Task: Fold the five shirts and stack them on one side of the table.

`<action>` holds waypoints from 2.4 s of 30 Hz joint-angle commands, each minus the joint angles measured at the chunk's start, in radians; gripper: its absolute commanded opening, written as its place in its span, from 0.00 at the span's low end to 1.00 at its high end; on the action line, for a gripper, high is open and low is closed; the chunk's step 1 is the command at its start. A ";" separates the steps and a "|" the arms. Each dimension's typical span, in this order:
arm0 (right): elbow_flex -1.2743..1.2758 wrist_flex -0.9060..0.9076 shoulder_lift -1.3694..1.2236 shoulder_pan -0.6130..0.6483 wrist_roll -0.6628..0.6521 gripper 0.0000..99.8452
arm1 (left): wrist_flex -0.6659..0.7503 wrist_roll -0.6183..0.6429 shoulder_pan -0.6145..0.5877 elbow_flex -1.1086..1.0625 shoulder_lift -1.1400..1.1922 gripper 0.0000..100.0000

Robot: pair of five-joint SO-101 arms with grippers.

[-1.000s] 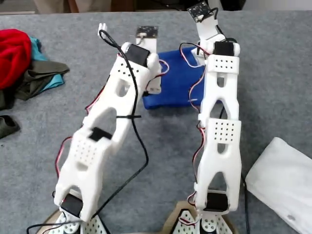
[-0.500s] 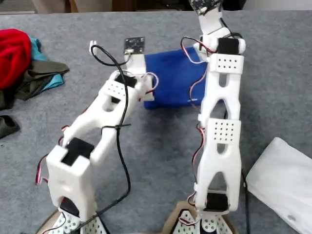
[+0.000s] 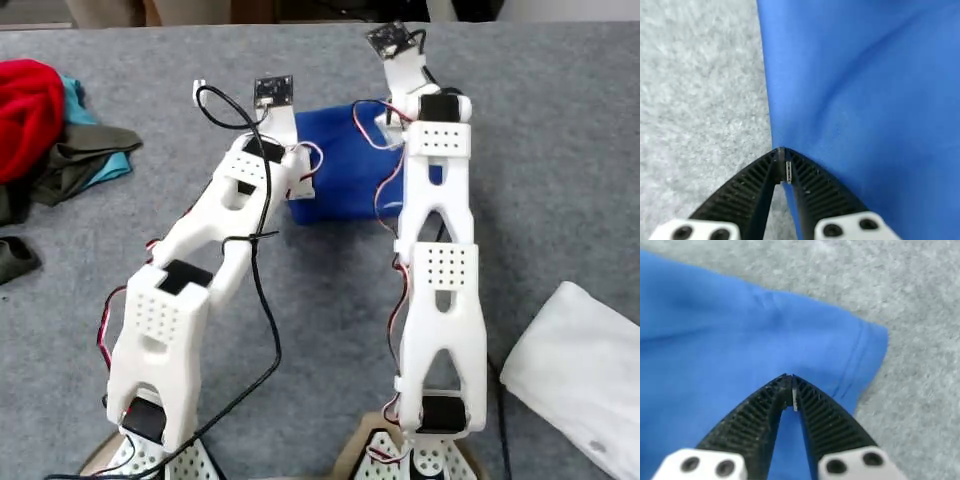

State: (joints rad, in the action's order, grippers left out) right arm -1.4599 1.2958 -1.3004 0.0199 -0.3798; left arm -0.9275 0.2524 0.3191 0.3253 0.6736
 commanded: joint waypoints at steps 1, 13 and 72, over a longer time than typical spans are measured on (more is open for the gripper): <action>-0.007 -0.100 -0.030 -0.025 -0.005 0.01 | -0.066 0.012 -0.038 0.133 0.050 0.02; -0.137 -0.049 -0.044 -0.022 -0.084 0.01 | -0.316 0.006 -0.029 0.592 0.259 0.02; 1.438 -0.170 1.003 -0.001 1.246 0.22 | -0.315 0.023 -0.242 0.942 0.409 0.02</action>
State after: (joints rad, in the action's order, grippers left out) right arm 0.0514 1.0702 -0.2862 -0.0107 0.7894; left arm -1.2681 0.2877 0.0967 1.2306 1.0925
